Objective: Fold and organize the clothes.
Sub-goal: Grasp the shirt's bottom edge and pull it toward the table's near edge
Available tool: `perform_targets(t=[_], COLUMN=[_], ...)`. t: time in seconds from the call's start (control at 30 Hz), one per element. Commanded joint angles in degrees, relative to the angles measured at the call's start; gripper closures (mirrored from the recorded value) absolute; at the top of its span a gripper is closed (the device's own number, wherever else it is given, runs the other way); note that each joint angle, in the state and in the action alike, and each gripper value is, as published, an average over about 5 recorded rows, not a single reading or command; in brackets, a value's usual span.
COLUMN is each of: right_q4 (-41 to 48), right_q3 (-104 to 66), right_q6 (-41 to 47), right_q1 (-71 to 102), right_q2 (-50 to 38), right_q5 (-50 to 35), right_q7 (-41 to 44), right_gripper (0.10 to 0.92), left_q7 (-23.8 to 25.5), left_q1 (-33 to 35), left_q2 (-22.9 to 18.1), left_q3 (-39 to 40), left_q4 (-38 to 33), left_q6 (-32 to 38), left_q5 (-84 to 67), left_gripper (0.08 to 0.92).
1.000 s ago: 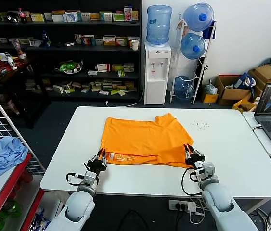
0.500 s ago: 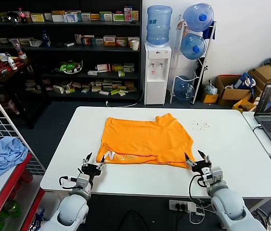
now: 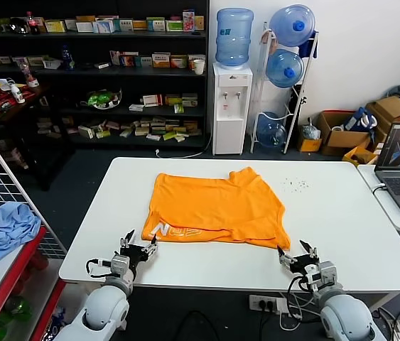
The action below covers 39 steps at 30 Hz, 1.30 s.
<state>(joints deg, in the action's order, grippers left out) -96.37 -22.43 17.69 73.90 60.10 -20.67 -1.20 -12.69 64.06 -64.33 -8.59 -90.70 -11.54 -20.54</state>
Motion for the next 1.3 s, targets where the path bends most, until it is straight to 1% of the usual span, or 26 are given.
perform_targets(t=[0.03, 0.3, 0.47, 0.6, 0.67, 0.73, 0.97, 1.13, 1.2, 1.3], right_q4=[1.7, 1.4, -1.0, -3.5, -4.2, -4.6, -4.6, -2.4, -1.5, -0.1], right_q3=[0.4, 0.3, -0.5, -1.4, -2.0, -2.5, -3.4, -2.5, -2.4, -2.0], right_q6=[0.5, 0.3, 0.6, 1.1, 1.4, 1.4, 0.1, -2.8, -4.1, -5.9], right_q1=[0.2, 0.3, 2.2, 3.8, 4.4, 4.9, 5.3, 3.0, 2.1, 0.6], right_q2=[0.4, 0.3, -1.2, -3.5, -4.5, -5.3, -5.7, -3.5, -2.9, -1.9], right_q5=[0.5, 0.6, 0.6, 0.1, -0.4, -0.8, -1.7, -1.5, -1.7, -2.2], right_q7=[0.4, 0.5, 0.4, 0.1, 0.0, 0.0, -0.2, -0.6, -0.5, -0.4], right_gripper=[0.432, 0.657, 0.805, 0.890, 0.901, 0.900, 0.900, 0.898, 0.875, 0.801], left_q7=[0.3, 1.5, 1.7, 1.6, 1.5, 1.3, 0.9, 0.9, 0.9, 0.9], left_q1=[-0.3, 0.6, 1.7, 3.1, 4.0, 5.1, 9.4, 10.1, 10.2, 10.2], left_q2=[0.4, 0.6, 0.7, 1.1, 1.3, 1.5, 2.3, 2.0, 2.0, 2.1], left_q3=[0.0, 0.1, -0.1, -0.2, -0.3, -0.4, -0.9, -1.0, -1.1, -1.3], left_q4=[0.5, -0.2, -1.1, -2.9, -4.0, -5.3, -10.4, -10.7, -10.8, -10.8], left_q6=[-0.4, 0.4, 0.8, 0.9, 0.9, 0.9, 1.0, 1.3, 1.3, 1.3], left_q5=[-1.6, -1.6, -1.6, -1.6, -1.6, -1.5, -1.1, -0.3, -0.3, -0.2], left_gripper=[0.361, 0.586, 0.734, 0.846, 0.890, 0.909, 0.911, 0.911, 0.911, 0.911])
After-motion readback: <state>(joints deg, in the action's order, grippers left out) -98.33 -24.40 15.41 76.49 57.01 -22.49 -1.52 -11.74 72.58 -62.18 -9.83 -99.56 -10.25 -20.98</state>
